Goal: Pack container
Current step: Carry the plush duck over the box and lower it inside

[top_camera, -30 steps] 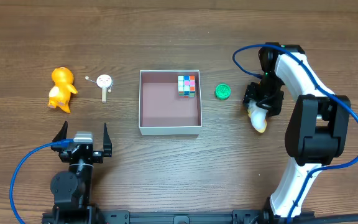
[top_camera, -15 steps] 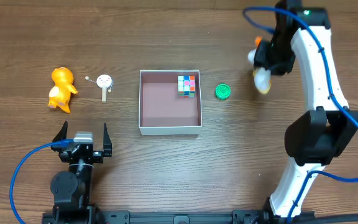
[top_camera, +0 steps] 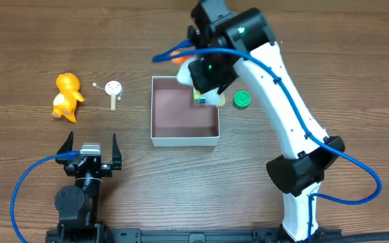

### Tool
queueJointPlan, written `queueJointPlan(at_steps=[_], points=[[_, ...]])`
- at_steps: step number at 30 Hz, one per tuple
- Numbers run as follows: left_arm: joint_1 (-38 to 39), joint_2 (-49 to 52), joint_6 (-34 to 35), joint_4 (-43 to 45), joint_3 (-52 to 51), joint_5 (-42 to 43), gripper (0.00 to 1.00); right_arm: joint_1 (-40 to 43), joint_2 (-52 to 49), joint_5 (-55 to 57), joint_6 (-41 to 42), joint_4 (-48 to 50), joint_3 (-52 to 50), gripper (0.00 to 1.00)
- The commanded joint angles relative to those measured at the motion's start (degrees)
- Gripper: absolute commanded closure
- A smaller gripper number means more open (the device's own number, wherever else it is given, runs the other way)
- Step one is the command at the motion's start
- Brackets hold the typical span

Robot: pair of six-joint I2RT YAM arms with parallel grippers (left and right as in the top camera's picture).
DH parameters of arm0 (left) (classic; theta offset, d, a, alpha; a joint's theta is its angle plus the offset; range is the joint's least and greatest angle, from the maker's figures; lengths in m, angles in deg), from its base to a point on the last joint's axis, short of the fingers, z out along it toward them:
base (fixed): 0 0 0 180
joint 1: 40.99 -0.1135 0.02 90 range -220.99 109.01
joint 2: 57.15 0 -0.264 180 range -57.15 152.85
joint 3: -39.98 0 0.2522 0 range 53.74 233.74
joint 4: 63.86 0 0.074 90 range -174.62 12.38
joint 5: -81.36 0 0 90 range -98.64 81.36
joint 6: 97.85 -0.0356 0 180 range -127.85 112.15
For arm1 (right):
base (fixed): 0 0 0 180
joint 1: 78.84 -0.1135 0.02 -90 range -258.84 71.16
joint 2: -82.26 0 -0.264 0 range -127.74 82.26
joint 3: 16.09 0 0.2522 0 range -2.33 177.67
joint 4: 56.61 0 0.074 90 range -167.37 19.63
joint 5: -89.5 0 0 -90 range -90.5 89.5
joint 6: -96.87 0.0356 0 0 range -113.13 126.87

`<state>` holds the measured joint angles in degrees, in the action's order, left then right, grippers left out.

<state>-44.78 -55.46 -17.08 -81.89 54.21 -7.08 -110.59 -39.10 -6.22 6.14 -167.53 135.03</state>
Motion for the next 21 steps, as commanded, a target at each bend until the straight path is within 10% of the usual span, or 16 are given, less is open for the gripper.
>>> queueJointPlan(at_steps=[1, 21], points=[[-0.4, 0.1, -1.0, 0.0, -0.2, 0.9, 0.0, -0.1, 1.1, 0.5, -2.8, 0.6, -5.5, 0.59], [-0.4, 0.1, -1.0, 0.0, -0.2, 0.9, 0.0, 0.0, 1.0, -0.9, 9.1, 16.8, -20.1, 0.49]])
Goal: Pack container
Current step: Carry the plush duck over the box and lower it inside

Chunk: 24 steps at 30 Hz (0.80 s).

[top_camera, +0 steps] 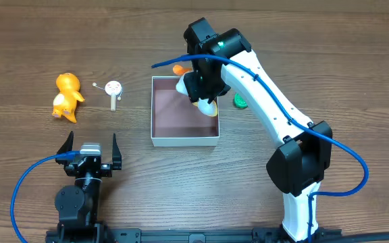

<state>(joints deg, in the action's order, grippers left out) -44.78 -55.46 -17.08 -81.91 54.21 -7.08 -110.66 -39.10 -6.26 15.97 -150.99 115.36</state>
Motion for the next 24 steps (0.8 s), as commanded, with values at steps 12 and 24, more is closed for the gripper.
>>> queueJointPlan(at_steps=[12, 24], points=[[-0.4, 0.1, -1.0, 0.0, -0.2, 1.0, 0.0, -0.8, 1.0, -4.9, -35.1, 2.3, -10.6, 0.46], [-0.4, 0.1, -1.0, 0.0, -0.2, 1.0, 0.0, -0.9, 1.0, -6.8, -36.4, 5.5, -10.6, 0.43]])
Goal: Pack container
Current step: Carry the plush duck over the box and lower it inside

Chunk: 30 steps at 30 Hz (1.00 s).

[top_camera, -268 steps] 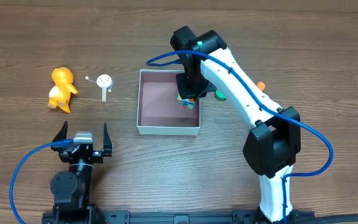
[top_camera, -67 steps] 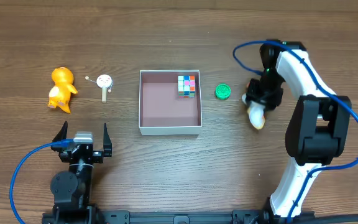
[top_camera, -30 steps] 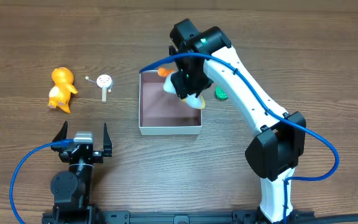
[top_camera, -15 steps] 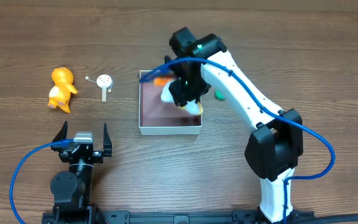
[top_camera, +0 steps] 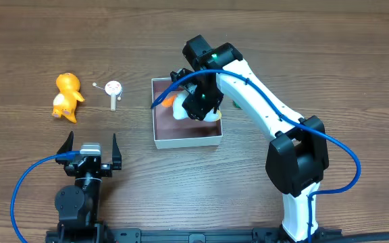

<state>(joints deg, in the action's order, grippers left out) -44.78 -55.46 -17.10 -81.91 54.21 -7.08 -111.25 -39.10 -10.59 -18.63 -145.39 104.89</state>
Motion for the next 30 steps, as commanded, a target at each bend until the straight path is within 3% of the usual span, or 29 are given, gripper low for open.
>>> queueJointPlan(at_steps=[1, 7, 11, 13, 14, 15, 19, 24, 25, 27, 30], points=[[-0.4, 0.1, -1.0, 0.0, -0.2, 1.0, 0.0, -0.3, 1.0, -3.6, -2.5, -0.5, -0.1, 0.43], [-0.4, 0.1, -1.0, 0.0, -0.2, 1.0, 0.0, -0.3, 1.0, -4.6, -3.5, -2.0, -0.1, 0.41], [-0.4, 0.1, -1.0, 0.0, -0.2, 1.0, 0.0, -0.3, 1.0, -3.9, -3.4, -1.6, -0.1, 0.32], [-0.4, 0.1, -1.0, 0.0, -0.2, 1.0, 0.0, -0.3, 1.0, -2.7, -3.0, -1.5, 0.2, 0.26], [-0.4, 0.1, -1.0, 0.0, -0.2, 1.0, 0.0, -0.3, 1.0, -1.9, -2.3, -1.5, 0.6, 0.08], [-0.4, 0.1, -1.0, 0.0, -0.2, 1.0, 0.0, -0.3, 1.0, -0.5, -0.5, -1.3, 1.4, 0.0], [-0.4, 0.1, -1.0, 0.0, -0.2, 1.0, 0.0, 0.2, 1.0, 10.9, 17.0, 4.9, 7.0, 0.0], [-0.4, 0.1, -1.0, 0.0, -0.2, 1.0, 0.0, 0.8, 1.0, 14.3, 27.9, 7.0, 9.2, 0.0], [-0.4, 0.1, -1.0, 0.0, -0.2, 1.0, 0.0, 0.8, 1.0, 12.8, 27.8, 6.8, 9.2, 0.02], [-0.4, 0.1, -1.0, 0.0, -0.2, 1.0, 0.0, 0.6, 1.0, 10.0, 27.9, 5.9, 9.1, 0.21], [-0.4, 0.1, -1.0, 0.0, -0.2, 1.0, 0.0, 0.6, 1.0, 6.9, 27.9, 5.6, 8.5, 0.65]])
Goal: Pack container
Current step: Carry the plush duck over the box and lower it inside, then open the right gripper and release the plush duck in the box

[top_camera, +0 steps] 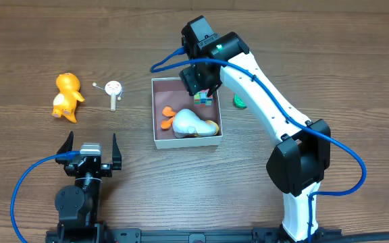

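Observation:
A white box [155,111] with a brownish floor stands mid-table. Inside it lies a white duck toy [189,123] with orange feet, on its side along the front wall. A small multicoloured cube [204,99] sits in the box's back right corner. My right gripper [203,90] hangs over that corner, apart from the duck toy, open and holding nothing. My left gripper [90,145] rests open near the front left edge, fingers spread.
An orange duck figure [66,96] and a small white round piece on a stick [113,89] lie left of the box. A green disc [240,102] lies right of it, partly under the right arm.
The right gripper has let go of the white duck toy, which now lies in the box. The gripper has moved back up to the box's far right corner. The left arm has not moved.
My right gripper first held the white duck toy above the box's back right corner. Then it held it over the back of the box, then low inside it. Now the toy lies in the box and the gripper is clear of it.

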### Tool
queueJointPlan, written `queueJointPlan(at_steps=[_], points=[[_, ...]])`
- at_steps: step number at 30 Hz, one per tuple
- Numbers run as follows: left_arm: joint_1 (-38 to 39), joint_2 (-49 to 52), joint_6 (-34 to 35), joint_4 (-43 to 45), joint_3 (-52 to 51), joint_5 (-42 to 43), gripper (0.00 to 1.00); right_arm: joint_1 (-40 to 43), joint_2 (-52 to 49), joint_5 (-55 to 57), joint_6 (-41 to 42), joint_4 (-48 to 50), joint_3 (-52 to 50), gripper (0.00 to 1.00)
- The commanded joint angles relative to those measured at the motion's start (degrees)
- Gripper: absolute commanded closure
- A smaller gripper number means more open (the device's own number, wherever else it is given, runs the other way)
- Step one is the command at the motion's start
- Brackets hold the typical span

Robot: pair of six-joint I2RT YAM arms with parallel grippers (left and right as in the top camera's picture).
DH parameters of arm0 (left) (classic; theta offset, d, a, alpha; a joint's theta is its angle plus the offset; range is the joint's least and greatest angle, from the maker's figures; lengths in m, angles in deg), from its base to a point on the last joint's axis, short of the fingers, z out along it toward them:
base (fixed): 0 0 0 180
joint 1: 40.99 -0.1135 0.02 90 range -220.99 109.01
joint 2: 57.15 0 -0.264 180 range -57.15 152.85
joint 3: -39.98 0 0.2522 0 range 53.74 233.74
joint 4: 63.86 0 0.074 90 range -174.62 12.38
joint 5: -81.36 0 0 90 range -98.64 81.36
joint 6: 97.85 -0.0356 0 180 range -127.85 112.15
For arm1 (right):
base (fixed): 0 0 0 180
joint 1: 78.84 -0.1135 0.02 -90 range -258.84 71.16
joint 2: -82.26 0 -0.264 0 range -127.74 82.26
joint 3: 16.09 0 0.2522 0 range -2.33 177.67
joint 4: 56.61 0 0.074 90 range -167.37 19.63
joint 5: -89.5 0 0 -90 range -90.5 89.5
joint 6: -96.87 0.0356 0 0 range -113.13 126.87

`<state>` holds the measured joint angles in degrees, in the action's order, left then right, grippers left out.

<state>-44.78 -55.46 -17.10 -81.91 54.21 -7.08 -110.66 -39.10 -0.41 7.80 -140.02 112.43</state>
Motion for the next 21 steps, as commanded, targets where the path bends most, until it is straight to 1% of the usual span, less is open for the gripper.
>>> queueJointPlan(at_steps=[1, 2, 5, 6, 8, 10, 13, 15, 21], points=[[-0.4, 0.1, -1.0, 0.0, -0.2, 0.9, 0.0, 0.0, 0.9, -3.2, 1.5, 0.2, 0.6, 0.88], [-0.4, 0.1, -1.0, 0.0, -0.2, 1.0, 0.0, 0.0, 0.8, -3.3, 1.5, 0.2, 0.3, 0.96], [-0.4, 0.1, -1.0, 0.0, -0.2, 0.9, 0.0, 0.0, 0.8, -8.1, 1.1, 0.2, -1.4, 0.96], [-0.4, 0.1, -1.0, 0.0, -0.2, 1.0, 0.0, -0.1, 0.8, -9.5, -0.2, 0.2, -2.3, 0.96], [-0.4, 0.1, -1.0, 0.0, -0.2, 1.0, 0.0, -0.2, 0.8, -9.8, -2.4, 0.2, -5.1, 0.96], [-0.4, 0.1, -1.0, 0.0, -0.2, 1.0, 0.0, -0.2, 0.8, -9.8, -2.9, 1.0, -7.7, 0.96], [-0.4, 0.1, -1.0, 0.0, -0.2, 1.0, 0.0, -0.3, 0.8, -9.7, -2.9, 1.9, -7.9, 0.96], [-0.4, 0.1, -1.0, 0.0, -0.2, 1.0, 0.0, -0.7, 0.4, -11.2, -5.6, 2.8, -7.9, 0.96], [-0.4, 0.1, -1.0, 0.0, -0.2, 1.0, 0.0, -1.2, -3.7, -11.2, -5.7, 3.3, -7.9, 0.96]])
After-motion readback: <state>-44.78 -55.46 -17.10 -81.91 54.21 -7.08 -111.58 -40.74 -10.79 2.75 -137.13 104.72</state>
